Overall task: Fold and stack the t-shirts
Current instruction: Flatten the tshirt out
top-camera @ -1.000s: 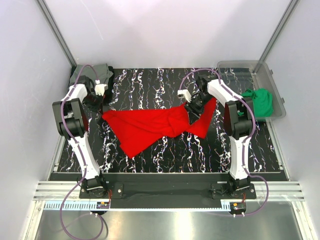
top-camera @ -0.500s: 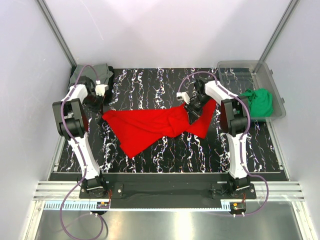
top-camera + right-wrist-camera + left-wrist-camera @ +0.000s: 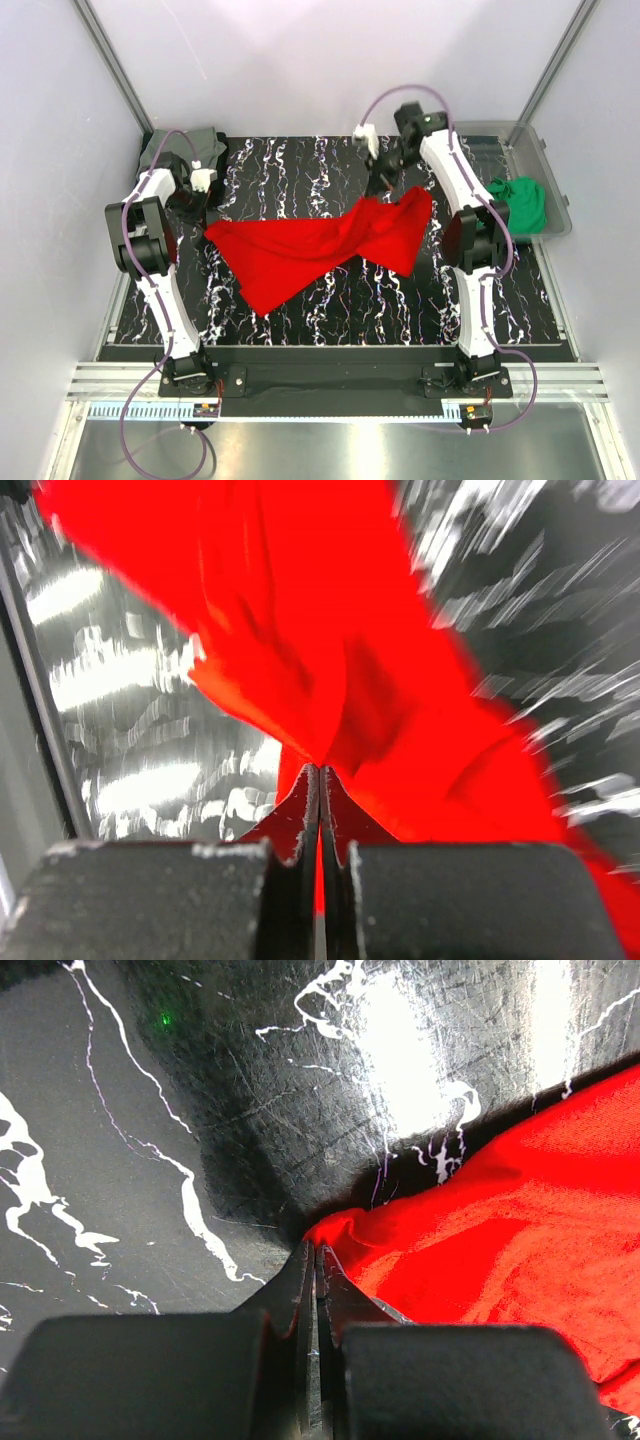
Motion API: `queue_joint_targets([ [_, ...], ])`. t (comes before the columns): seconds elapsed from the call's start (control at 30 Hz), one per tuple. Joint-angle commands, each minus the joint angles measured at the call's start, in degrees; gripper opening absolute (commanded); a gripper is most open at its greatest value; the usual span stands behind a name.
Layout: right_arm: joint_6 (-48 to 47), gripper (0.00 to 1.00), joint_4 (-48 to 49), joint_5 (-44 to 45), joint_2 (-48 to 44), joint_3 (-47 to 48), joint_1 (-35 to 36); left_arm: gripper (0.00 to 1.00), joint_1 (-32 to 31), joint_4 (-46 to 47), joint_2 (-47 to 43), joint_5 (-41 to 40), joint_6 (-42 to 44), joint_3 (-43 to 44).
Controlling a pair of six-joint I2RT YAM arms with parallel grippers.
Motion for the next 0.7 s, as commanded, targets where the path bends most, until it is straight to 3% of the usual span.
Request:
queue_joint_targets([
  [0.0, 7.44, 0.00, -7.41, -8.84, 0.56, 13.21, 0.22, 0.00, -0.41, -0.89, -0.01, 0.89, 0.15, 0.98],
  [0.2, 16.94, 0.00, 4.62, -3.51, 10.13, 24.21, 1.81, 0.00, -0.41, -0.98, 0.34, 1.25, -0.46, 1.33],
  [0.23, 20.78, 0.09, 6.72, -1.32, 13.72, 26.66, 1.81, 0.00, -0.49, -0.98, 0.34, 1.25, -0.46, 1.33],
  [0.27, 22.47, 0.40, 10.31, 0.97, 15.41, 27.90, 1.81, 0.00, -0.49, -1.07, 0.43, 1.16, -0.46, 1.33],
  [0.33, 23.54, 0.50, 12.53, 6.86, 19.27, 32.47, 1.81, 0.00, -0.76, -0.98, 0.16, 1.16, -0.55, 1.24],
  [0.47, 24.42, 0.53, 17.01, 15.22, 17.98, 31.70, 1.37, 0.00, -1.20, -1.15, -0.36, 1.16, -0.55, 0.81],
  [0.67, 24.06, 0.49, 17.82, 14.18, 15.34, 26.43, -1.44, 0.00, -2.08, -1.07, -0.45, 0.63, -0.46, 0.37],
])
